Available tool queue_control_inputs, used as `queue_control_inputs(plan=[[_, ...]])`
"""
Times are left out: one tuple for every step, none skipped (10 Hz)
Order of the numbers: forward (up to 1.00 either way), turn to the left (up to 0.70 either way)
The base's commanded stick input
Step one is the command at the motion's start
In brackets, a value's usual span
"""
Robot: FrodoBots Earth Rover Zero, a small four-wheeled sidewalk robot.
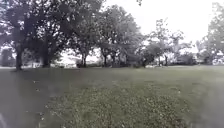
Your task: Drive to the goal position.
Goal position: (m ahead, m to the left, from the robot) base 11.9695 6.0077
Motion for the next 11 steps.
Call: queue_control_inputs(plan=[[0.7, 0.0], [0.7, 0.0], [0.7, 0.0], [0.7, 0.0], [0.7, 0.0], [0.7, 0.0], [0.7, -0.15], [0.7, -0.29], [0.7, -0.21], [0.7, 0.0], [0.7, 0.0]])
